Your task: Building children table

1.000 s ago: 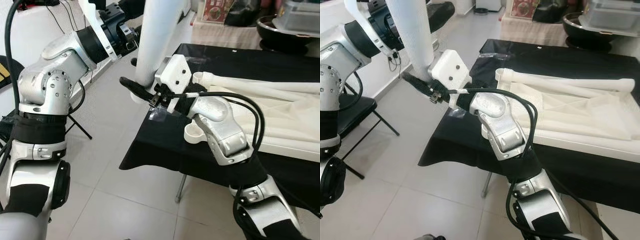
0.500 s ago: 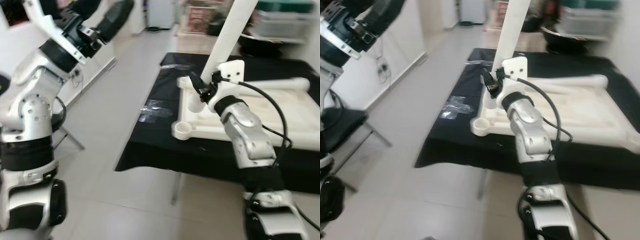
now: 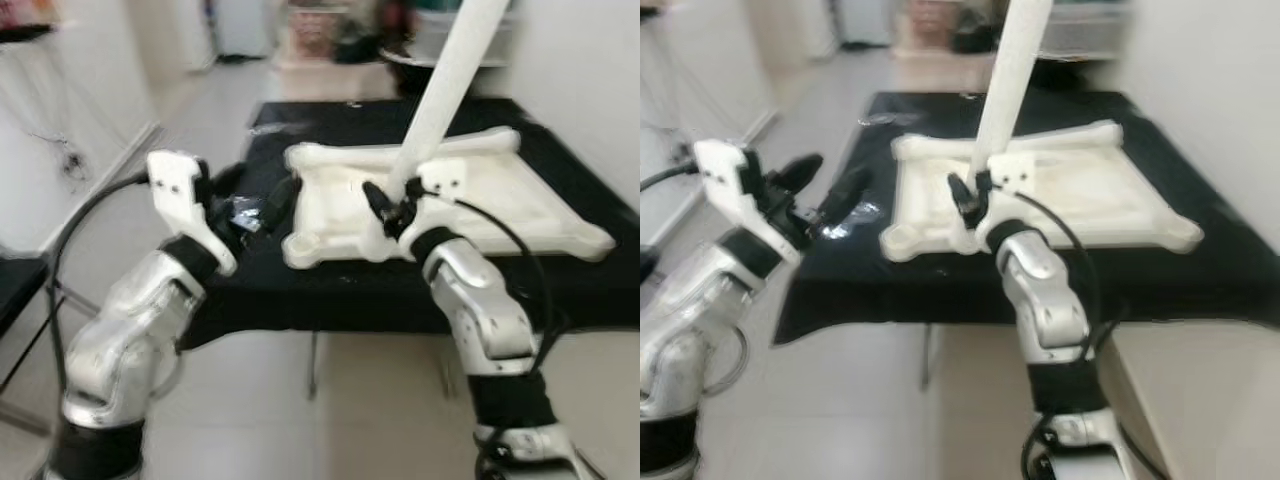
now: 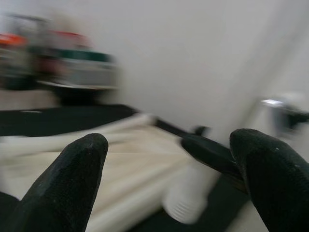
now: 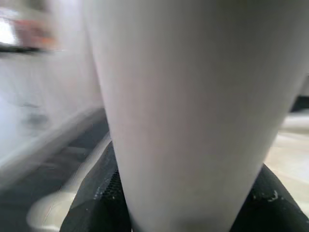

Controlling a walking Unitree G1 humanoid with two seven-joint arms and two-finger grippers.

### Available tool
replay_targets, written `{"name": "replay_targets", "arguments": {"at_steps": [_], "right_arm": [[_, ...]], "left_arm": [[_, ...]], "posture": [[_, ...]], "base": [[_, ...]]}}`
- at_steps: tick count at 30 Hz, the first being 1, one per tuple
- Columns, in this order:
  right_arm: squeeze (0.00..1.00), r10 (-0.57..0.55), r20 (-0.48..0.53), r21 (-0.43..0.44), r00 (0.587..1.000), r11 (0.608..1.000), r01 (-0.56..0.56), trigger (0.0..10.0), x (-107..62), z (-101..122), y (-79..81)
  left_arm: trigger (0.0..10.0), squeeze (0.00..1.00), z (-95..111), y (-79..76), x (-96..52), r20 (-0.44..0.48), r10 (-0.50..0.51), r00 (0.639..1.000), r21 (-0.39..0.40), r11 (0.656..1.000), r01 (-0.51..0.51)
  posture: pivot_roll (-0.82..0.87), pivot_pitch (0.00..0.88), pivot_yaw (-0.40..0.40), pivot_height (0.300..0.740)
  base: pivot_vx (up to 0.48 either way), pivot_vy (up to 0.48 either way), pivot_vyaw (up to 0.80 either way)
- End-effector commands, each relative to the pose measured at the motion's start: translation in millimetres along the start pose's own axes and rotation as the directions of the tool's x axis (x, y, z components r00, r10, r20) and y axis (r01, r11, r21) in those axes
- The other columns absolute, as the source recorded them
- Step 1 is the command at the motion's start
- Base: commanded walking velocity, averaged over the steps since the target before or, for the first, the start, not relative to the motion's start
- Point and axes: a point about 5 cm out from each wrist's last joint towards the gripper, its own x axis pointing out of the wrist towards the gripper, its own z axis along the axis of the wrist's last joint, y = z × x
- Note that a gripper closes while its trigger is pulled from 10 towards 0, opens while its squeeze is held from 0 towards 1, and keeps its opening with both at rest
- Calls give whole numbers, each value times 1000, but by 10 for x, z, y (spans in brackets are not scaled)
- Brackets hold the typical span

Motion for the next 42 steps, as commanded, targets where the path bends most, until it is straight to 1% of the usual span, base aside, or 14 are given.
{"name": "replay_targets", "arguments": {"at_steps": [1, 12, 15, 16, 19, 20, 24, 29, 30, 31, 34, 37, 38, 42], "right_arm": [[0, 51, 29, 3, 998, 999, -51, 10000, -5, 67, 138], [0, 142, -17, -30, 990, 989, -143, 10000, -47, 16, 294], [0, 188, -22, -62, 982, 980, -189, 10000, -52, 22, 336], [0, 188, -22, -62, 982, 980, -189, 10000, -52, 22, 336], [0, 272, -26, -128, 962, 953, -273, 10000, -59, 42, 431], [0, 272, -26, -128, 962, 953, -273, 10000, -59, 42, 431], [0, 393, -40, -198, 919, 898, -393, 10000, -80, 54, 627], [0, 414, -41, -205, 909, 887, -413, 10000, -84, 50, 681], [0, 431, -40, -205, 901, 879, -430, 10000, -91, 49, 719], [0, 431, -40, -205, 901, 879, -430, 10000, -91, 49, 719], [0, 489, -32, -215, 872, 849, -484, 10000, -134, 59, 824], [0, 504, -32, -228, 863, 837, -497, 10000, -147, 65, 846], [0, 504, -34, -235, 863, 835, -497, 10000, -151, 64, 842], [0, 496, -43, -257, 867, 833, -490, 10000, -155, 49, 821]], "left_arm": [[10000, 0, 46, 40, -42, -1, 30, 1000, 38, 999, -30], [10000, 0, 196, -60, -5, 25, -16, 1000, 110, 994, 13], [10000, 0, 271, -141, 33, 25, -129, 991, 108, 986, 126], [10000, 0, 271, -141, 33, 25, -129, 991, 108, 986, 126], [10000, 0, 417, -246, 106, 47, -278, 959, 107, 956, 272], [10000, 0, 417, -246, 106, 47, -278, 959, 107, 956, 272], [10000, 0, 609, -272, 275, 69, -358, 931, 184, 922, 340], [10000, 0, 666, -267, 351, 81, -364, 928, 210, 916, 341], [10000, 0, 706, -254, 425, 95, -345, 934, 232, 920, 316], [10000, 0, 706, -254, 425, 95, -345, 934, 232, 920, 316], [10000, 0, 744, -236, 642, 107, -266, 958, 266, 936, 230], [10000, 0, 716, -206, 723, 80, -224, 971, 280, 940, 194], [0, 0, 691, -210, 748, 58, -225, 973, 288, 937, 200], [0, 0, 655, -211, 787, 22, -226, 974, 277, 937, 211]], "posture": [[-29, 28, -25, 740], [-29, 24, -24, 740], [-29, 18, -27, 740], [-29, 18, -27, 740], [-31, 10, -24, 740], [-31, 10, -24, 740], [-36, 0, -20, 740], [-36, 0, -18, 740], [-33, 0, -17, 740], [-33, 0, -17, 740], [-39, 0, -9, 740], [-43, 0, -5, 740], [-44, 0, -5, 740], [-43, 0, 0, 740]], "base": [[0, 0, 0], [0, 0, 0], [0, 0, 0], [0, 0, 0], [0, 0, 0], [0, 0, 0], [0, 0, 0], [0, 0, 0], [0, 0, 0], [0, 0, 0], [0, 0, 0], [0, 0, 0], [0, 0, 0], [0, 0, 0]]}}
